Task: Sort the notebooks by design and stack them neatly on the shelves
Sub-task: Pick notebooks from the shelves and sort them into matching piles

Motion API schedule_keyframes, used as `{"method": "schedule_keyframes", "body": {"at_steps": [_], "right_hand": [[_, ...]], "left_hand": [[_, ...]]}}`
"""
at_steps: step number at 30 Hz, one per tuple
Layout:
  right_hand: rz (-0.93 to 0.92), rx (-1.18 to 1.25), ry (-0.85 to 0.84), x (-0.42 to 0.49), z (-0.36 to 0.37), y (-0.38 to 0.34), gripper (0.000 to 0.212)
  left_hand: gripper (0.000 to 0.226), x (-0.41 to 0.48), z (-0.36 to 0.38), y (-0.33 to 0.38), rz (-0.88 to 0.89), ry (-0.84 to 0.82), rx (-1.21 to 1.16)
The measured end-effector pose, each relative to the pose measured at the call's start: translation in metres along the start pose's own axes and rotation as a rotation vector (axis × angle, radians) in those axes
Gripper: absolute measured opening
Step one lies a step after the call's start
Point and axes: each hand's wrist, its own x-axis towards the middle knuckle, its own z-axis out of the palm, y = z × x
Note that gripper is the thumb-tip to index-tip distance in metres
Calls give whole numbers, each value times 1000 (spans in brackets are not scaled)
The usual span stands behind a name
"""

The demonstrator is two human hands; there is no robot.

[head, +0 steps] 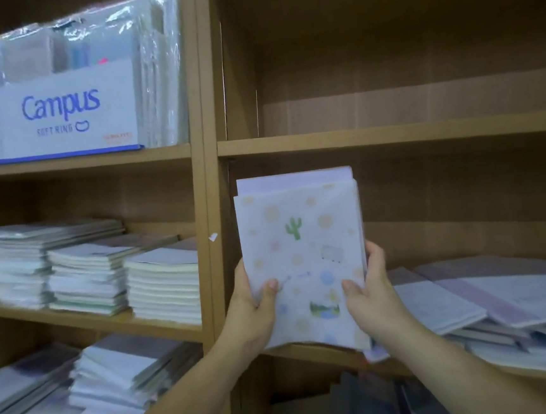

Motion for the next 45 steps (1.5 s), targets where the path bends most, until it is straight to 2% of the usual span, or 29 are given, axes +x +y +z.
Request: {"method": "schedule_keyframes", "body": {"at_steps": [2, 5, 14, 18, 20, 22, 26, 28, 31, 33, 34, 36, 38, 40, 41, 43, 45], "right_hand": [[20, -14, 8, -3, 3, 9, 75], [22, -34, 31, -11, 8, 20, 71], [-62, -132, 93, -15, 9, 15, 67], [-73, -126, 82, -17, 9, 8, 69], [-22, -92, 77, -9, 9, -1, 64], [118, -59, 54, -1, 9, -7, 53], [383, -20, -26, -9, 18, -6, 31], [478, 24, -51, -15, 22, -4, 26], [549, 176, -98, -16, 19, -4, 48], [491, 94, -178, -19, 11, -3, 82], [460, 2, -237, -22, 7, -4, 95], [391, -179, -344, -29, 3, -6, 107], [288, -380, -373, -32, 3, -5, 103], [201, -531, -366, -31, 8, -10, 86], [178, -576, -351, -31, 11, -13, 77], [138, -629, -302, -30, 15, -13, 66], [97, -664, -252, -28, 18, -8, 63]], "left_hand": [[66, -7, 6, -7, -32, -41, -39], [66, -20, 14, -17, -64, -85, -45], [60, -16, 10, -5, -128, -39, -60], [53, -17, 4, 2, -111, 2, 8], [45, -14, -5, 11, -101, 25, 82], [36, -13, -13, 18, -140, 34, 205], [29, -20, -18, 18, -374, 52, 334], [29, -19, -20, 13, -505, 92, 304], [33, -14, -26, 12, -618, 236, 105], [38, -23, -33, 7, -535, 254, 63], [42, -33, -37, 3, -457, 192, 117], [59, -58, -46, -9, -256, -25, 462], [67, -71, -55, -20, 80, -121, 835], [49, -66, -58, -27, 443, -166, 942], [40, -61, -57, -29, 563, -215, 945], [32, -51, -54, -32, 649, -300, 944], [34, -44, -52, -33, 647, -302, 974]]}}
